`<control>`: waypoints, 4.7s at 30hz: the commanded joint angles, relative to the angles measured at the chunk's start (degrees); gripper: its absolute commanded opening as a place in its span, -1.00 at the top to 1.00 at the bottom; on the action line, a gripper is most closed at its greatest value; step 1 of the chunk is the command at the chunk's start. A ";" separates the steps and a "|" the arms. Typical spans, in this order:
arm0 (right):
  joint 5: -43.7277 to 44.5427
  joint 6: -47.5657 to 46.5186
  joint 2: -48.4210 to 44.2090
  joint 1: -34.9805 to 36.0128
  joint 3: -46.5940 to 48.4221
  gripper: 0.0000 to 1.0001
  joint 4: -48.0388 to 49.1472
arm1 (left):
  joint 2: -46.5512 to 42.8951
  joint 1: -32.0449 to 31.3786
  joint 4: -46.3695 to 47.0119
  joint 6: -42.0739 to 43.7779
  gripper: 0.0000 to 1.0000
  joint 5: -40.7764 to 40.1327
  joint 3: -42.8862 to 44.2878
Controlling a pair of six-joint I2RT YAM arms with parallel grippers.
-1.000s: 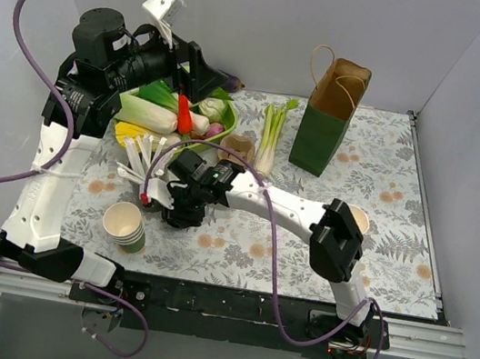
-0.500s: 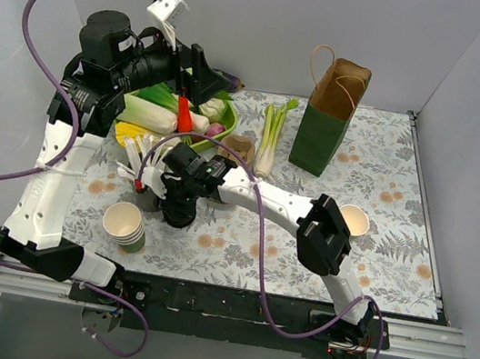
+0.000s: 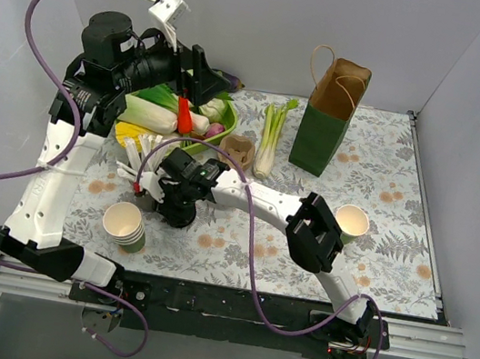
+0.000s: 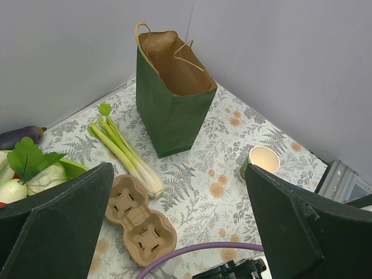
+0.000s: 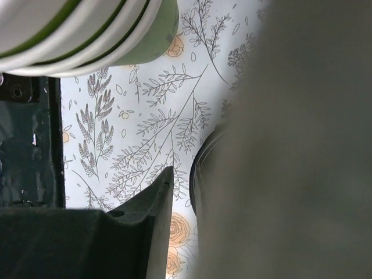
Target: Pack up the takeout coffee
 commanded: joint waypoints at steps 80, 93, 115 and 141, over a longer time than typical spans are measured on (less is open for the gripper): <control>-0.86 1.00 -1.88 -1.02 -4.50 0.76 7.95 | -0.62 0.18 0.49 1.05 -0.96 0.18 -3.78; -2.79 2.58 -6.97 -2.43 -2.39 0.97 3.39 | -0.01 0.18 0.58 1.84 -0.96 0.36 -3.42; -24.25 3.82 -10.14 -9.90 -6.69 0.97 5.57 | -3.09 0.18 0.66 7.11 -0.96 -2.28 -9.93; -20.47 -11.78 -15.15 -12.98 -10.03 0.58 0.76 | -4.84 0.18 -1.27 9.40 -0.96 -3.07 -12.65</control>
